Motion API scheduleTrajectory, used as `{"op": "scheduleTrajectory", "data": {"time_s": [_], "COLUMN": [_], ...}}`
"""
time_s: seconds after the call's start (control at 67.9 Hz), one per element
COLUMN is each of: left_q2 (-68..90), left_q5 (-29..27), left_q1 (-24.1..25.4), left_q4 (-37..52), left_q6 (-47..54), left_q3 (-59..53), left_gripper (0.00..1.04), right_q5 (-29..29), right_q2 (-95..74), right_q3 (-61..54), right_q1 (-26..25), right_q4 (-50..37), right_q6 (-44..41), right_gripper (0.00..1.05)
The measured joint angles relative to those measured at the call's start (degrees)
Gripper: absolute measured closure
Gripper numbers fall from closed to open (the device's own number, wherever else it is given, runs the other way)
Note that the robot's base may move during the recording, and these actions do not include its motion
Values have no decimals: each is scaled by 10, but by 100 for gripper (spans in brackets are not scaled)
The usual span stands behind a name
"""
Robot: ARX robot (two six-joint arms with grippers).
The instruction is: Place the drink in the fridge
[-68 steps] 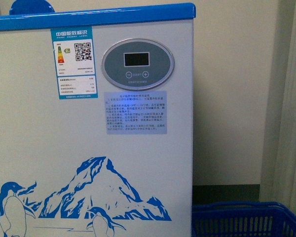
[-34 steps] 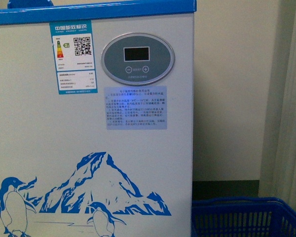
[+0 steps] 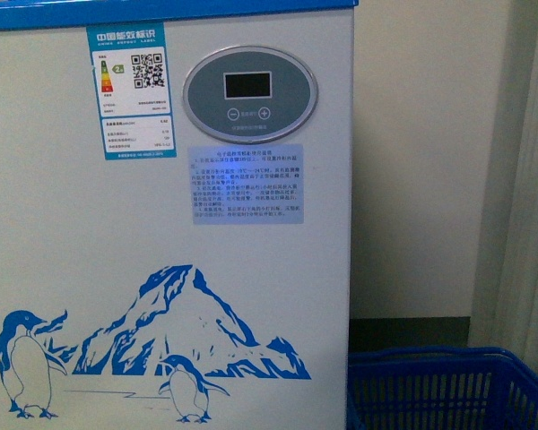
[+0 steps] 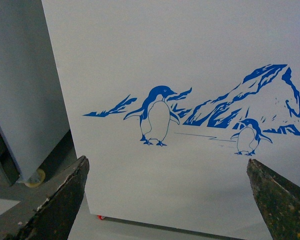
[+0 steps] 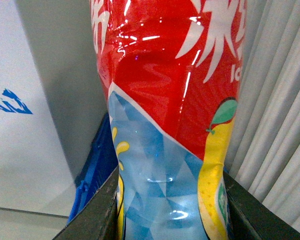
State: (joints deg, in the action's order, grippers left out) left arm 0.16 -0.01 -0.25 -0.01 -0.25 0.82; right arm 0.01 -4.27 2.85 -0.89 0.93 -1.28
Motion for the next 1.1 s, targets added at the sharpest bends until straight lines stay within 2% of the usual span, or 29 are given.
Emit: {"op": "scheduleTrajectory", "data": {"time_s": [1.104], "left_q2": [0], "left_q5": [0], "left_q1": [0], "left_q4": [0], "left_q6": [0], "left_q3": [0], "left_gripper": [8], "right_q5": [0], "right_q2": [35], "right_q3": [-20], "right_q1": [7], "right_q4": [-2], "right_q6": [6], "right_gripper": [64]}}
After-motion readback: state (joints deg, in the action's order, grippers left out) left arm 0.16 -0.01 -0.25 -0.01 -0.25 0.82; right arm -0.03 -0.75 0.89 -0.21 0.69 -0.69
